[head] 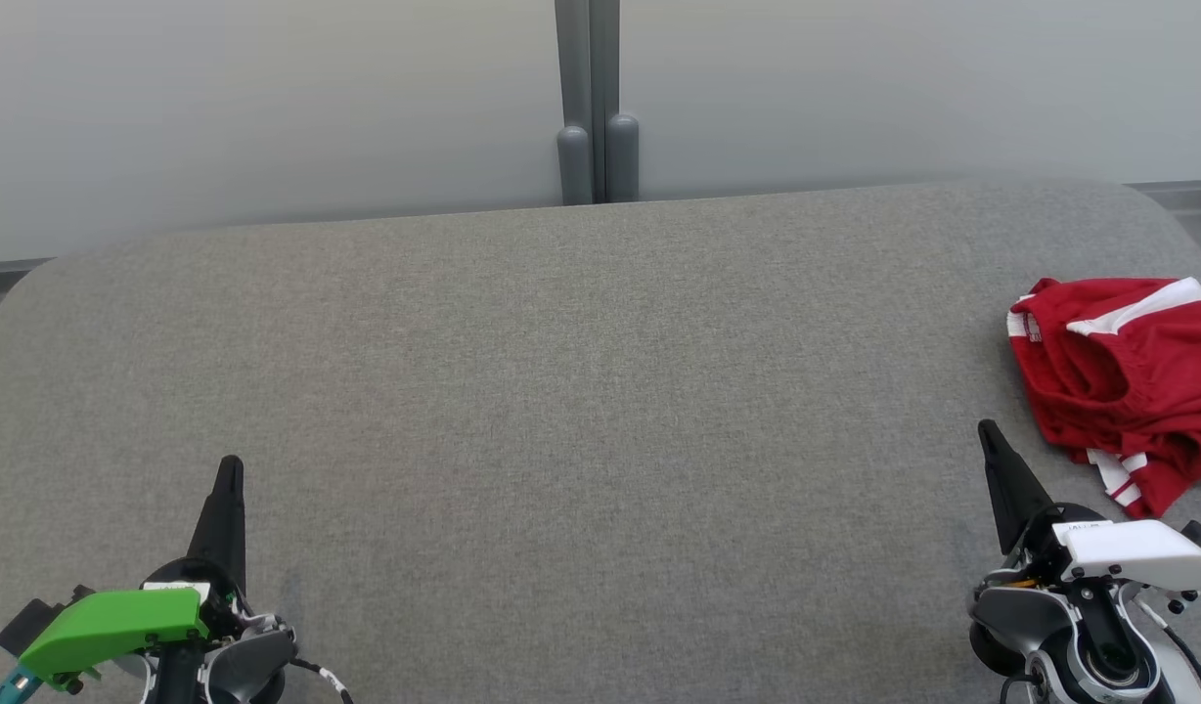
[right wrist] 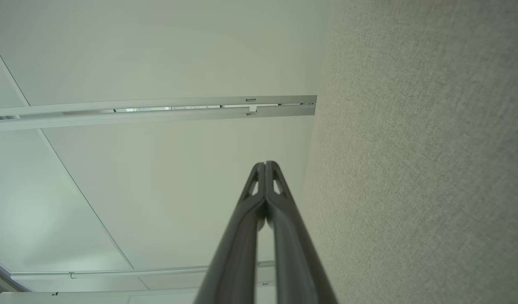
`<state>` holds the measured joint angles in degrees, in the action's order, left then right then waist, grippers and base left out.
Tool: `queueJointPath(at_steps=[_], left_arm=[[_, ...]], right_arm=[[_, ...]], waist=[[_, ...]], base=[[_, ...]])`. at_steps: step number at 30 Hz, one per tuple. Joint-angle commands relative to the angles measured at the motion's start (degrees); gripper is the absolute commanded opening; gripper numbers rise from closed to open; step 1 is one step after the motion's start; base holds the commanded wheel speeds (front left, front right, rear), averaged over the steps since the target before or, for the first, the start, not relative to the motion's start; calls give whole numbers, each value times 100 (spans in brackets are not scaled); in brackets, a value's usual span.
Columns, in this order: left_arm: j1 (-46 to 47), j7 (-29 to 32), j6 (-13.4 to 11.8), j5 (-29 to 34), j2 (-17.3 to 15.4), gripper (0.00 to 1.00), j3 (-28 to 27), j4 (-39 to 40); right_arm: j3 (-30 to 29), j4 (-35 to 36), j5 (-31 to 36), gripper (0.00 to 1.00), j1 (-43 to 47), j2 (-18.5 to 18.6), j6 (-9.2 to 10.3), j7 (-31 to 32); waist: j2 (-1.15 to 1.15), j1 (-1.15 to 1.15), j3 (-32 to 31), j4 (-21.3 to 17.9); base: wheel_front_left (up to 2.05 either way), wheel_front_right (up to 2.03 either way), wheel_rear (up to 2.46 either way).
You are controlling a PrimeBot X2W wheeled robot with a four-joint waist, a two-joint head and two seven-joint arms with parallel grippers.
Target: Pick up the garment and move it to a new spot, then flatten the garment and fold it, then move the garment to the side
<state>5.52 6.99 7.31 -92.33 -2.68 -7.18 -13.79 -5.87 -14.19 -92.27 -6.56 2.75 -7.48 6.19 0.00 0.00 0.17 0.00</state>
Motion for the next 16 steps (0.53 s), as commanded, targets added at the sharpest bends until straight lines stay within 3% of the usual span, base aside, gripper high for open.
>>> queueJointPath(at_steps=[1, 16], left_arm=[[85, 7, 38, -11, -39, 0, -11, 14], [86, 7, 38, -11, -39, 0, -11, 15]], right_arm=[[-6, 27, -40, 0, 45, 24, -2, 11], [-6, 27, -40, 0, 45, 24, -2, 11]], waist=[[0, 0, 0, 0], [0, 0, 0, 0]], base=[[0, 0, 0], [0, 0, 0]])
